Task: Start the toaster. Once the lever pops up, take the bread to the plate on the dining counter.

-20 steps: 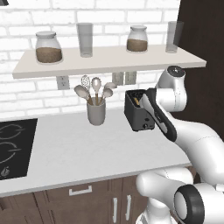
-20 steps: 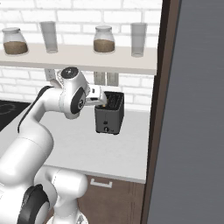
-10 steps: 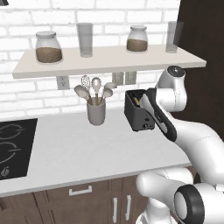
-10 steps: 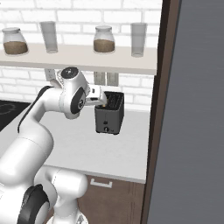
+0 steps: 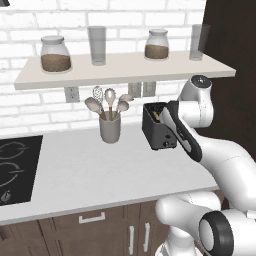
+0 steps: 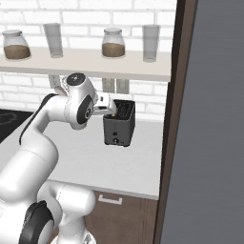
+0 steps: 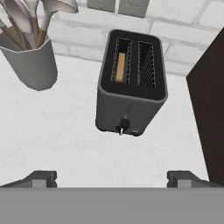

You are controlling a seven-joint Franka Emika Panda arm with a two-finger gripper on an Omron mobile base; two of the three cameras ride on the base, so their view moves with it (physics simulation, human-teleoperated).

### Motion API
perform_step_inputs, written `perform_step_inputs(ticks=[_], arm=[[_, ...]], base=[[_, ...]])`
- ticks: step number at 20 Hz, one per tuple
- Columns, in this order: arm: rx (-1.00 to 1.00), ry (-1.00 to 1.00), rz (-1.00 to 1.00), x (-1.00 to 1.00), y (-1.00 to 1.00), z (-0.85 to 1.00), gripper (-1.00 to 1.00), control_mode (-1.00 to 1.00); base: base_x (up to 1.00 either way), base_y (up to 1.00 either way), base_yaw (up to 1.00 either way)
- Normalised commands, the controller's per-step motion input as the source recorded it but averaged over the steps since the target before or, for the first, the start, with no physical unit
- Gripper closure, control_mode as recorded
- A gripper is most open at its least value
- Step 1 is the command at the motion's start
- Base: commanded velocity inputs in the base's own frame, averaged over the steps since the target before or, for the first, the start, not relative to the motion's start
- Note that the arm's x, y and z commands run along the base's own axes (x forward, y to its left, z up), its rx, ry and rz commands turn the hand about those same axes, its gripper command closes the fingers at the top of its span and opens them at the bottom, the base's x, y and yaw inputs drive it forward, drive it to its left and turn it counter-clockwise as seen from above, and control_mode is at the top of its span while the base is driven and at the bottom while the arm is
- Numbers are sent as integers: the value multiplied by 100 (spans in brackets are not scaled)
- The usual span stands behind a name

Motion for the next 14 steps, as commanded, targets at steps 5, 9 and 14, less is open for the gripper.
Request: perform_step_inputs(ticks=[5, 9, 14], arm=[[0, 0, 0, 0, 0, 0, -100, -100], [0, 0, 0, 0, 0, 0, -100, -100], [0, 0, 0, 0, 0, 0, -100, -100]], base=[[0, 0, 0], [0, 0, 0], [0, 0, 0]])
